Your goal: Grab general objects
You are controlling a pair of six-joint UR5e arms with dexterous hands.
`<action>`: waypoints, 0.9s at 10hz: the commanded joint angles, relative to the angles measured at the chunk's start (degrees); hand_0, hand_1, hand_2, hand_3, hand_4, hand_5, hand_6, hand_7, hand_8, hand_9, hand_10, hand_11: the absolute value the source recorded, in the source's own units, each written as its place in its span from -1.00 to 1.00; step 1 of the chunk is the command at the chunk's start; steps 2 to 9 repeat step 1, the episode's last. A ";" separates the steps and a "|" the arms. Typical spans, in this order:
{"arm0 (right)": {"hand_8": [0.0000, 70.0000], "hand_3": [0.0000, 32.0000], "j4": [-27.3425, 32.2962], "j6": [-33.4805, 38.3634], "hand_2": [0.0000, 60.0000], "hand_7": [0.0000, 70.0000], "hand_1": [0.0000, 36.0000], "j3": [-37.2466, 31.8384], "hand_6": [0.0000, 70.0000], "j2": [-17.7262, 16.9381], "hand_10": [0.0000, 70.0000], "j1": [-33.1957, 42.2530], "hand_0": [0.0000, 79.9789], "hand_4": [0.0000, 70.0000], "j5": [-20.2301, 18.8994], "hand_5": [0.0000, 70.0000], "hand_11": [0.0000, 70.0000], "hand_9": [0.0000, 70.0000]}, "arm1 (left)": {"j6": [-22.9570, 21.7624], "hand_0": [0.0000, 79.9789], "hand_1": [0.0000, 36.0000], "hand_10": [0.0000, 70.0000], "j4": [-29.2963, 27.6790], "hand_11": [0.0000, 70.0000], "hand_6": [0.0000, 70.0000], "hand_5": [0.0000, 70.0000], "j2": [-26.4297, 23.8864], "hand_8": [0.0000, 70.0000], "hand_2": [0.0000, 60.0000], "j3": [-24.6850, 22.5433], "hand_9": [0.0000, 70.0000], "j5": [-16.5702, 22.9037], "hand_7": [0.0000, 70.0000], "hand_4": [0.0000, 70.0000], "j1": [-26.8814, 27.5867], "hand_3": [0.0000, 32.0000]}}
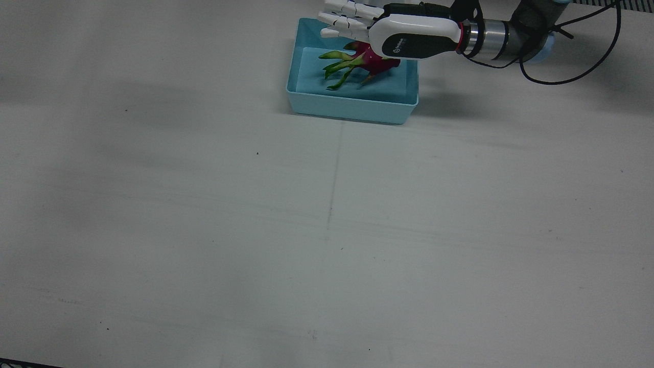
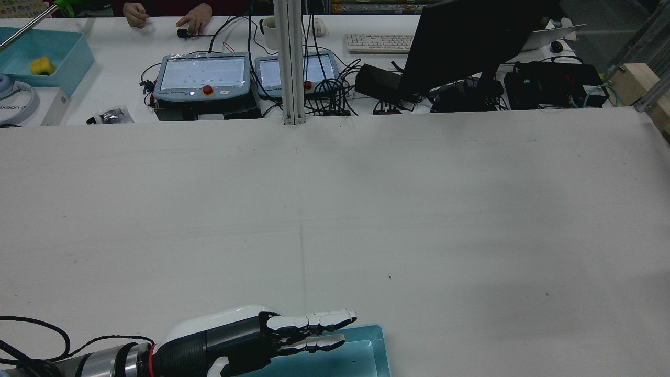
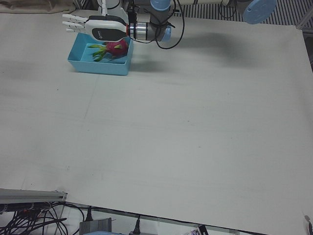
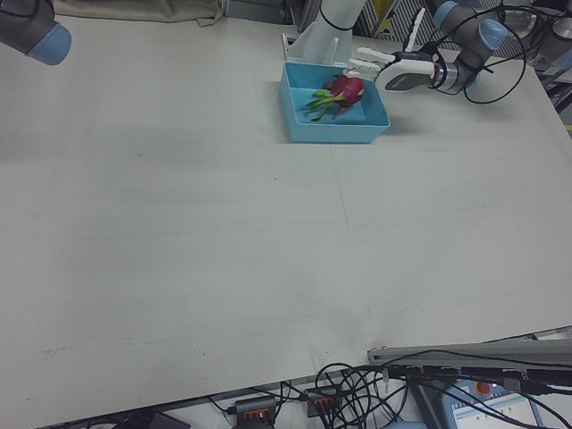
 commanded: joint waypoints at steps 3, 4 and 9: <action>-1.00 -1.00 0.00 0.00 -1.00 -1.00 -1.00 -0.01 -1.00 -0.07 -1.00 0.00 -1.00 -1.00 0.00 -1.00 -1.00 -1.00 | -1.90 0.18 -0.75 -0.97 0.08 -0.94 -0.91 -0.86 0.61 -0.93 -1.00 0.73 -0.95 -0.08 -0.56 -0.88 -0.81 -1.00; -1.00 -1.00 0.00 0.00 -1.00 -1.00 -1.00 -0.01 -1.00 -0.07 -1.00 0.00 -1.00 -1.00 0.00 -1.00 -1.00 -1.00 | -1.90 0.18 -0.75 -0.97 0.08 -0.94 -0.91 -0.86 0.61 -0.93 -1.00 0.73 -0.95 -0.08 -0.56 -0.88 -0.81 -1.00; -1.00 -1.00 0.00 0.00 -1.00 -1.00 -1.00 -0.01 -1.00 -0.07 -1.00 0.00 -1.00 -1.00 0.00 -1.00 -1.00 -1.00 | -1.90 0.18 -0.75 -0.97 0.08 -0.94 -0.91 -0.86 0.61 -0.93 -1.00 0.73 -0.95 -0.08 -0.56 -0.88 -0.81 -1.00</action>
